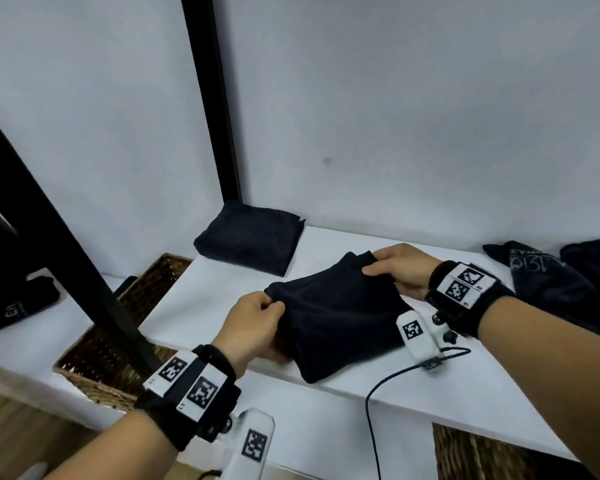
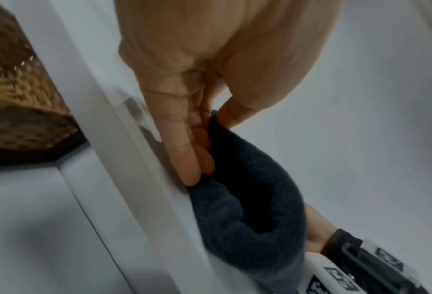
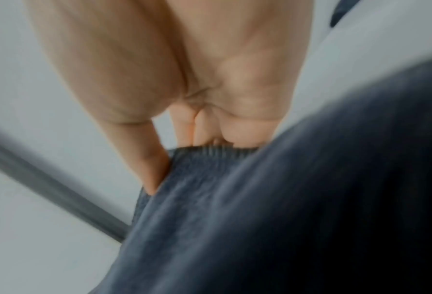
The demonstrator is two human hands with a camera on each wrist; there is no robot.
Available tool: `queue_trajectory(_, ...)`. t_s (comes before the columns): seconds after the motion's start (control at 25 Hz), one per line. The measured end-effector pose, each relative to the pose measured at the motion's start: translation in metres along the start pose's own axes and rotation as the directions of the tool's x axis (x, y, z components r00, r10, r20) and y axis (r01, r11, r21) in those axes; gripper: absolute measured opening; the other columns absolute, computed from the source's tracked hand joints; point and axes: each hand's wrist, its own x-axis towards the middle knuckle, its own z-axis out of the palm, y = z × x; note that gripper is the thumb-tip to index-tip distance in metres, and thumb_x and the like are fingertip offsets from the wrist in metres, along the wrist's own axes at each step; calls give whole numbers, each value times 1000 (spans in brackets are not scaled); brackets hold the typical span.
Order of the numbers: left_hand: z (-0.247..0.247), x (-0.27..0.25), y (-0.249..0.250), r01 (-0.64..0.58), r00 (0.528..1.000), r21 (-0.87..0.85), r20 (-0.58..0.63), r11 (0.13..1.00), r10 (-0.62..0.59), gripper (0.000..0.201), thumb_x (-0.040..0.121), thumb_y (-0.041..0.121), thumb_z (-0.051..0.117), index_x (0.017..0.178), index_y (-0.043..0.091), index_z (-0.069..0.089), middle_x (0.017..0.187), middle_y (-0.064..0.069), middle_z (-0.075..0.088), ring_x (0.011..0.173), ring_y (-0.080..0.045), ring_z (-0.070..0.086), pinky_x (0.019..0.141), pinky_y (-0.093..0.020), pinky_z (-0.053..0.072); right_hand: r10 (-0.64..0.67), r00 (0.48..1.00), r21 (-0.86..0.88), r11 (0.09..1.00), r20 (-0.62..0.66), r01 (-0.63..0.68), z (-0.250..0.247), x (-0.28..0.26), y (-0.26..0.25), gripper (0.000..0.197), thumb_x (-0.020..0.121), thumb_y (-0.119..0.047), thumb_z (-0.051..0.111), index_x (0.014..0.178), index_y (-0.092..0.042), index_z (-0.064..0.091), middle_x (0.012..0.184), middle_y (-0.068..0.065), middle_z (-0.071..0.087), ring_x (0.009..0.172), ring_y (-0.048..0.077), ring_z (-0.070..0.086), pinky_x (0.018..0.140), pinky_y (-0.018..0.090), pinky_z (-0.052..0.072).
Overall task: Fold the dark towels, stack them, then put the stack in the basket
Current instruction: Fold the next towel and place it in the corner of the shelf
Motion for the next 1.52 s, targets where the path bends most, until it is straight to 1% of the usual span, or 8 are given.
queue_trajectory(0.2,1,18,-4,-131,977,530,-77,838,201,25,97,25,45,74,14,48,79,-2,58,69,-15,53,57,-25,39,-29,978,-310,950,-208,-37,2,5,7,38,72,-47,78,69,-16,55,66,8,55,57,23,47,60,28,41)
queue_trajectory(0.4,2,27,6,-99,984,607,-57,789,167,26,96,36,46,91,11,52,93,-7,60,87,-27,61,73,-32,49,17,959,-628,753,-281,-198,1,-12,0,47,81,-58,61,73,-11,59,71,5,67,62,22,62,69,29,54)
queue_trajectory(0.6,-3,17,2,-32,998,303,-40,953,47,23,87,31,62,90,13,49,92,-7,64,85,-28,65,76,-41,56,306,948,-110,943,-84,-314,-16,-37,10,36,83,-20,74,105,7,66,85,18,66,64,27,66,63,36,61)
queue_trajectory(0.8,1,11,15,57,997,-67,56,996,-53,23,88,12,64,103,11,46,92,-17,64,73,-25,56,65,-36,44,400,914,-13,917,63,-400,-13,-39,20,44,82,-15,72,119,5,61,118,25,65,100,37,60,104,52,40)
queue_trajectory(1.0,-16,10,40,-107,993,23,-52,994,108,21,86,13,62,101,14,48,85,-5,56,71,-17,50,58,-25,39,219,970,44,973,111,-225,2,-46,-6,40,72,-15,71,109,-2,68,105,17,68,89,28,64,82,36,52)
queue_trajectory(1.12,-43,32,76,-259,941,77,-206,963,270,12,84,12,58,92,18,50,83,-5,56,74,-20,52,55,-28,39,49,985,240,967,165,-88,17,-37,-38,65,62,-20,74,123,-4,62,122,17,65,111,32,62,97,41,46)
queue_trajectory(1.32,-101,107,135,-275,852,358,-340,892,399,25,84,11,47,107,21,47,89,-5,58,80,-25,57,65,-32,44,-156,988,463,877,18,130,62,15,-105,31,85,-5,61,115,-7,65,103,9,66,86,23,64,69,31,56)
queue_trajectory(1.52,-108,183,108,-85,904,683,-253,725,345,29,93,12,45,122,8,46,114,-20,60,103,-37,58,81,-35,42,59,998,401,914,9,-57,115,81,-103,30,85,-1,65,115,-1,62,103,14,69,80,26,66,58,35,55)
